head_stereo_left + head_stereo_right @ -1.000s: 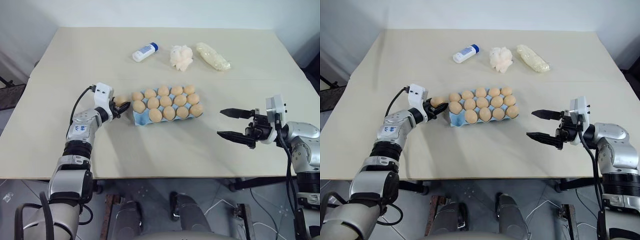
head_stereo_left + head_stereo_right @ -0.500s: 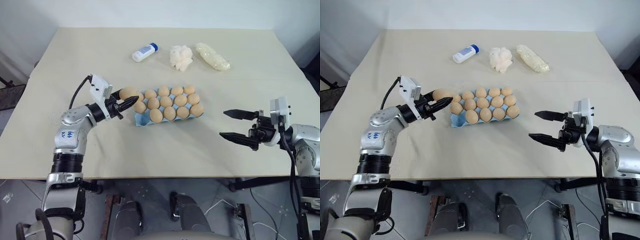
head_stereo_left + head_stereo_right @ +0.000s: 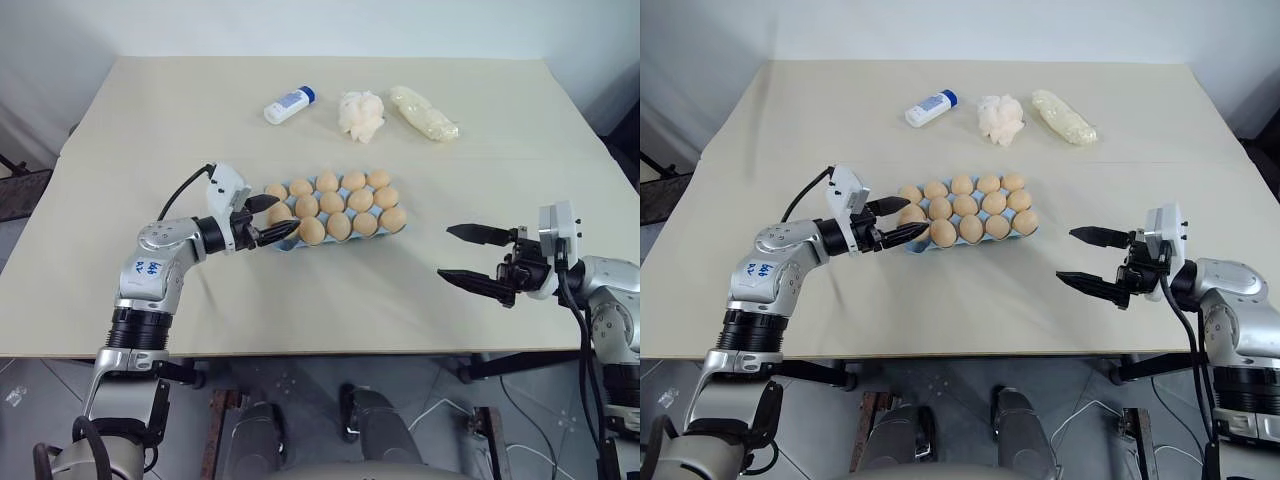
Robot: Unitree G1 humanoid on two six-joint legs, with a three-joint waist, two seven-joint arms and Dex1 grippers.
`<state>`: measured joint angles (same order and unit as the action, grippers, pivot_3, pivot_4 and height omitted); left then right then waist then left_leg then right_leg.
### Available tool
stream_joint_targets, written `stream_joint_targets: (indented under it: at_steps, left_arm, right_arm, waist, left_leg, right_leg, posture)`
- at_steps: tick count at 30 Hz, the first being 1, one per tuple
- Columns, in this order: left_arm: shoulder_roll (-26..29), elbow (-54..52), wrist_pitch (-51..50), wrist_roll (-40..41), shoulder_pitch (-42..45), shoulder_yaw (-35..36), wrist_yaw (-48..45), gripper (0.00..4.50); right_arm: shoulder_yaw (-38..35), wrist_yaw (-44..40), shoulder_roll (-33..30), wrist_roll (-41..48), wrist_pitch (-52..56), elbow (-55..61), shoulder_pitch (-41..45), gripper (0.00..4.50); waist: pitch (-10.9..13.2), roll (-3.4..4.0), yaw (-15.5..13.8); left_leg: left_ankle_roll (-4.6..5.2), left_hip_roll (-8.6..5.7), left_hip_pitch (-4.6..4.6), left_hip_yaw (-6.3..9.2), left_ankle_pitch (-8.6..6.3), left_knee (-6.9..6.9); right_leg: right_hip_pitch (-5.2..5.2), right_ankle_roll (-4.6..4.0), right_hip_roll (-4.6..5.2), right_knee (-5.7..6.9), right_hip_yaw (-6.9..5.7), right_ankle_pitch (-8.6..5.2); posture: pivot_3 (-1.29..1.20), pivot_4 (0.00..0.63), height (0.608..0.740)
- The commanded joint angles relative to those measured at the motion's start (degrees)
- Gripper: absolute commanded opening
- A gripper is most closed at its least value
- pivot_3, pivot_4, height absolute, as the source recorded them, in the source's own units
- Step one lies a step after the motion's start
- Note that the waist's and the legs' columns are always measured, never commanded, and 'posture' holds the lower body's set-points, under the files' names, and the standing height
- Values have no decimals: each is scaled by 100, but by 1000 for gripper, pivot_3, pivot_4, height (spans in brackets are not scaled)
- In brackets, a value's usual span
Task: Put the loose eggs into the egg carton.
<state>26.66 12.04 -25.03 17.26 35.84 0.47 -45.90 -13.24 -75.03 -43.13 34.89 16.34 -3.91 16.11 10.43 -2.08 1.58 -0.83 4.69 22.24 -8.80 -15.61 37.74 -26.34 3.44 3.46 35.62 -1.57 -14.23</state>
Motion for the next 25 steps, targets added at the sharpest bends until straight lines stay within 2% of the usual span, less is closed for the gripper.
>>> stream_joint_targets:
  at_steps: [1,7,10,17,25]
  left_arm:
    - [69,-104,-7,-15,198,58,33,4433]
    - [204,-371,35,366,259,659,95,4433]
    - [390,-402,10,525,44,781,-209,4433]
    - [913,-200,529,639,-785,1078,-908,4433]
    - [991,2,1287,600,-962,1287,-1023,4433]
  right_arm:
    - [-246,55,-72,151,2,256,-67,4500]
    - [-226,97,-52,137,-15,230,-27,4500]
    - [-150,84,-9,115,-38,172,88,4500]
    - [87,-12,133,7,-86,-55,397,4500]
    - [201,-158,143,-91,-139,-329,669,4500]
  waist:
    - [0,0,-1]
    - [0,0,13]
    - [0,0,12]
    - [2,1,8]
    - [1,2,-5]
  left_leg:
    - [0,0,0,2,0,0]
    - [0,1,-2,11,0,0]
    - [0,1,-5,14,0,-5]
    - [-1,2,-7,7,-1,-8]
    - [8,-1,-3,9,-6,-8]
  right_leg:
    - [0,0,0,0,0,0]
    - [0,0,-1,0,4,0]
    - [-1,0,-3,1,7,0]
    - [-3,-3,-3,0,8,-1]
    - [-2,-2,6,-9,10,-1]
  posture:
    - [0,150,740]
    - [0,150,740]
    - [0,150,740]
    - [0,150,740]
    - [0,150,740]
